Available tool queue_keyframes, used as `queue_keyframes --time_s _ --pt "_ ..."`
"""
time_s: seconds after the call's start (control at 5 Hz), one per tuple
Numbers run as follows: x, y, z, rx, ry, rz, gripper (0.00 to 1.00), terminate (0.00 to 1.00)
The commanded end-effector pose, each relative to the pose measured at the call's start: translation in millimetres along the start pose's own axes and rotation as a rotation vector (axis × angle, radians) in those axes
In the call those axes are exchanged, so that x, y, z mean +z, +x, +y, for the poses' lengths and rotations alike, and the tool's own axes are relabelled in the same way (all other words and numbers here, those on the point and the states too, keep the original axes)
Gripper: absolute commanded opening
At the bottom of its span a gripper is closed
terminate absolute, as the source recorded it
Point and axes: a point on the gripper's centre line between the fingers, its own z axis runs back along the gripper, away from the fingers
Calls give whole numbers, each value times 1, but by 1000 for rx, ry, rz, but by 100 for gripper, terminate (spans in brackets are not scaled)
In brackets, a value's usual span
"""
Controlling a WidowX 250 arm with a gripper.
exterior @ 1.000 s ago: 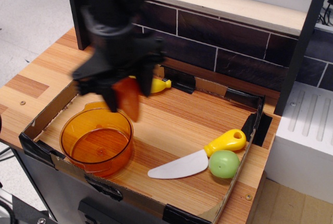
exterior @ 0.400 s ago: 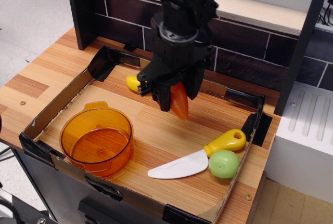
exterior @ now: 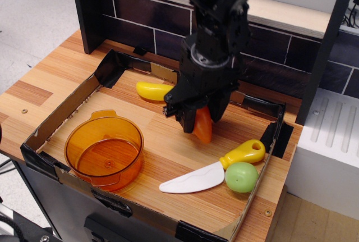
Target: Take carrot out of pot
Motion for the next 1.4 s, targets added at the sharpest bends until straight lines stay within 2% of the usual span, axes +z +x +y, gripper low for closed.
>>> queue_keyframes --time_s 0.0,0.2,0.6,0.8,1.0,1.2 --pt "0 5 -14 19 -20 -37 0 0" --pt "0 9 -15 18 -2 -30 100 0" --pt "9 8 -9 58 5 -1 100 0" --pt "24 10 -8 77 -13 -1 100 0" --pt "54 14 -4 100 -51 -11 100 0" --pt "94 18 3 115 -107 -7 100 0"
